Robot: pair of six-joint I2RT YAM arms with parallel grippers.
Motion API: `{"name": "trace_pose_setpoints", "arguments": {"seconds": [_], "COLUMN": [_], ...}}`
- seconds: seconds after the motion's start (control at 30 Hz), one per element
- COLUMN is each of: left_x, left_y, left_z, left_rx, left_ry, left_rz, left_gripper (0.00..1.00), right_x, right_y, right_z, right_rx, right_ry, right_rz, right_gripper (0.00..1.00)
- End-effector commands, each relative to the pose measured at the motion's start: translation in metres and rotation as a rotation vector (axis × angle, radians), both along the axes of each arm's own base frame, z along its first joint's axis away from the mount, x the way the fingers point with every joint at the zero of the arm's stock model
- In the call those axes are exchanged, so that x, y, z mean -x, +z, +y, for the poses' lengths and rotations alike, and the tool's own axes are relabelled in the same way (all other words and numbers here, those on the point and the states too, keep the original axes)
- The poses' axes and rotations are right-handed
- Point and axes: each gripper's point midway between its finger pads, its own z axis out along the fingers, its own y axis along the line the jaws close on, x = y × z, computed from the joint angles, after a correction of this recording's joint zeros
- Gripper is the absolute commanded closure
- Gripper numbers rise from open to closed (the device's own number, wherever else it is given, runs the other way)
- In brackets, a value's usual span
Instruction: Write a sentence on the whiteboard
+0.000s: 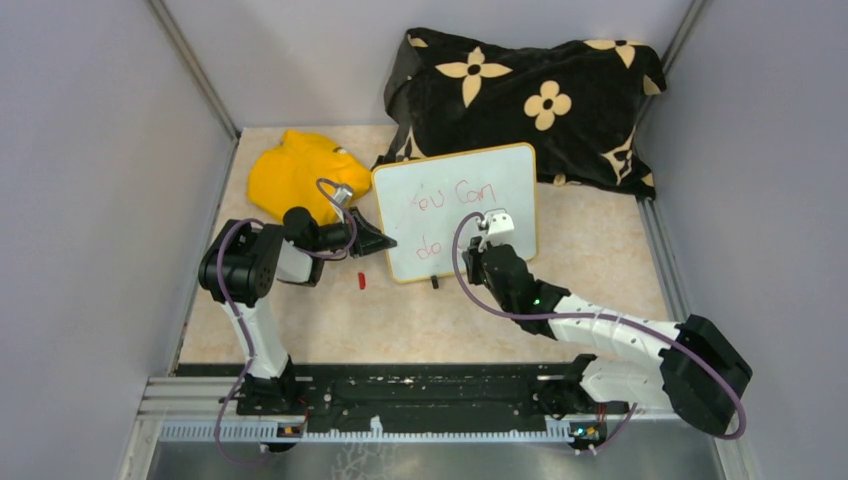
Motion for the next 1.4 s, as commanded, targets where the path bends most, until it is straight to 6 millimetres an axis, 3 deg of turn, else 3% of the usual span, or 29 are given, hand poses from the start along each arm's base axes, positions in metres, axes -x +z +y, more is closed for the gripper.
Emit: {"name": "trace_pose_setpoints", "arguments": {"seconds": [0.0,0.8,1.07,1.37], "left_x": [0.006,0.007,0.008,0.008], "left_y": [-0.003,-0.004,-0.004,-0.004], "left_z": [-0.006,-0.006,-0.006,-0.006], "left_rx": [-0.011,-0.012,-0.012,-0.012], "left_ry": [-0.036,-0.037,-0.040,-0.040], "left_rz": [0.006,0.011,0.010,0.010], "left_gripper": [1.00,1.00,1.00,1.00], "right_x": [-0.013,-0.012,-0.007,-0.022], "right_y": [0.029,0.029,0.059,0.081], "right_z": [0.003,-0.018,-0.009,-0.006], "right_rx": [-0.060,-0.032,-0.113,-0.119], "right_ry": [-0.049,-0.108,-0.041,-0.071], "right_rz": [-0.062,-0.059,-0.125,-0.161], "right_gripper": [1.00,1.00,1.00,1.00]}}
